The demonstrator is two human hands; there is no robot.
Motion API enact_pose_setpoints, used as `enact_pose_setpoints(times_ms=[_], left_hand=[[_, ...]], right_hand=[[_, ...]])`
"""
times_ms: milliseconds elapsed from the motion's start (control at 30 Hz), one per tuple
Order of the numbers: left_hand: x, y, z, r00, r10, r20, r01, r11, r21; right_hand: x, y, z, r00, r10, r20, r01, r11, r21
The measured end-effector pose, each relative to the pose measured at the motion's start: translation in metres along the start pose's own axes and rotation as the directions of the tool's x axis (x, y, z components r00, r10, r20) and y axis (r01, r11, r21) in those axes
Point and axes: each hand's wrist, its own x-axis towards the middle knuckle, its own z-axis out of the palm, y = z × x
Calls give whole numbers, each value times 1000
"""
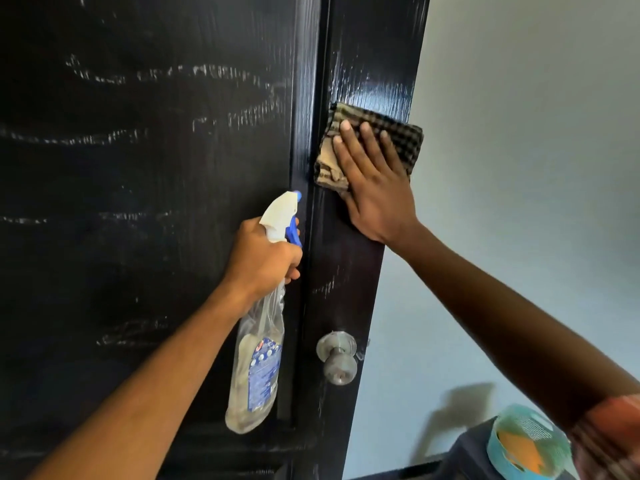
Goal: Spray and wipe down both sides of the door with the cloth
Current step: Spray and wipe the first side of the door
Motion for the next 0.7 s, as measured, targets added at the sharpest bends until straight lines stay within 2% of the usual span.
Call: enact_pose_setpoints(times_ms=[167,300,367,467,567,700], left_hand=[[-5,-18,-2,1000,-10,-13,10,1000,18],[-13,-34,-2,999,-50,-15,50,999,-6],[-17,-41,-2,998,-59,-4,59,998,-8],[-19,-48,-4,998,-60,6,60,998,17],[-20,-54,-5,998,-62,-13,62,998,28],[-18,-57,-8,997,-70,-19,70,998,-6]], right_hand=[[-94,-44,34,992,-81,92,75,995,72],[-179,-81,60,947,-246,205,226,967,118],[-189,-80,63,923,-303,238,274,950,147],[-170,-64,62,915,-342,215,311,936,168],[-124,-44,54,963,-223,149,197,965,172],[-55,-29,36,995,57,86,-71,983,172]])
